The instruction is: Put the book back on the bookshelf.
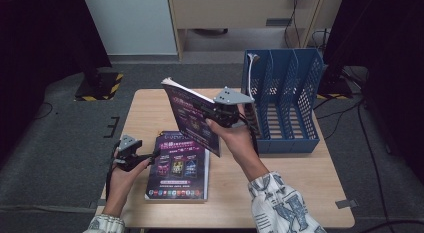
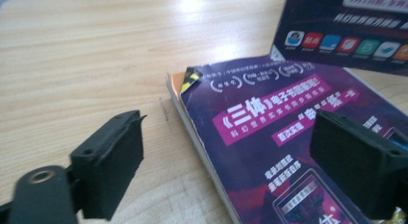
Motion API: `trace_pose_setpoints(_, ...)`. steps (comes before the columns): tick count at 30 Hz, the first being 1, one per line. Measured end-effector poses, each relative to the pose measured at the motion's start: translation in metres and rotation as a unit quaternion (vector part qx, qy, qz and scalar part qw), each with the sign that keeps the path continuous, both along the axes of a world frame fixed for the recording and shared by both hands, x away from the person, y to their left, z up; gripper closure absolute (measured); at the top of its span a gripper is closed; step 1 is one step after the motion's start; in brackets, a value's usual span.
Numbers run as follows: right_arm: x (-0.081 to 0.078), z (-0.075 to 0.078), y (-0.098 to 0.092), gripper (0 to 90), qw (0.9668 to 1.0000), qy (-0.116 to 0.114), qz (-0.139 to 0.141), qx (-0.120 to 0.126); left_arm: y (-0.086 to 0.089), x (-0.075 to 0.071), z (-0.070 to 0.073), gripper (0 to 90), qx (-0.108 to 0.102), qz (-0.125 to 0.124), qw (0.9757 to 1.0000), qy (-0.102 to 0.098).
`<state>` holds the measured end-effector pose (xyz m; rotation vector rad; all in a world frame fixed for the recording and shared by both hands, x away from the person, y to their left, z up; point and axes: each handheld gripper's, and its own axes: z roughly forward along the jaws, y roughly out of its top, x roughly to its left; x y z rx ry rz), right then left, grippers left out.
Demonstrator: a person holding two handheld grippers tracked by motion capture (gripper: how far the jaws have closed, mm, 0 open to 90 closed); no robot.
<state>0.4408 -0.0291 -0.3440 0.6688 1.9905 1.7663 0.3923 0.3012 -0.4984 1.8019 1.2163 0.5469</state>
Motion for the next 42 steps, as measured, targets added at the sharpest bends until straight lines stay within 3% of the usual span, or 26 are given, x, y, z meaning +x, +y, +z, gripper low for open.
trace_pose_setpoints(4, 0.001, 0.000, -0.001, 82.5, 1.0000, 0.002, -0.006, -0.002, -0.002, 0.002, -0.003, 6.7, 0.003, 0.001, 0.9999, 0.013)
trace_pose_setpoints(14, 0.000, 0.001, -0.004, 82.5, 0.9999, 0.002, -0.010, 0.001, -0.003, 0.002, -0.005, 3.7, 0.010, 0.005, 0.9998, 0.018)
trace_pose_setpoints(22, -0.005, 0.004, -0.009, 82.5, 0.9999, -0.001, -0.010, -0.001, -0.007, 0.001, -0.006, 3.8, 0.029, -0.002, 0.9994, 0.020)
trace_pose_setpoints(27, -0.007, 0.003, -0.012, 82.6, 0.9999, 0.002, -0.013, 0.003, -0.009, 0.005, -0.010, 4.4, 0.032, 0.012, 0.9990, 0.029)
trace_pose_setpoints(42, -0.017, 0.005, -0.031, 82.5, 0.9997, 0.001, -0.022, 0.011, -0.008, 0.004, -0.010, 4.5, 0.040, 0.007, 0.9988, 0.027)
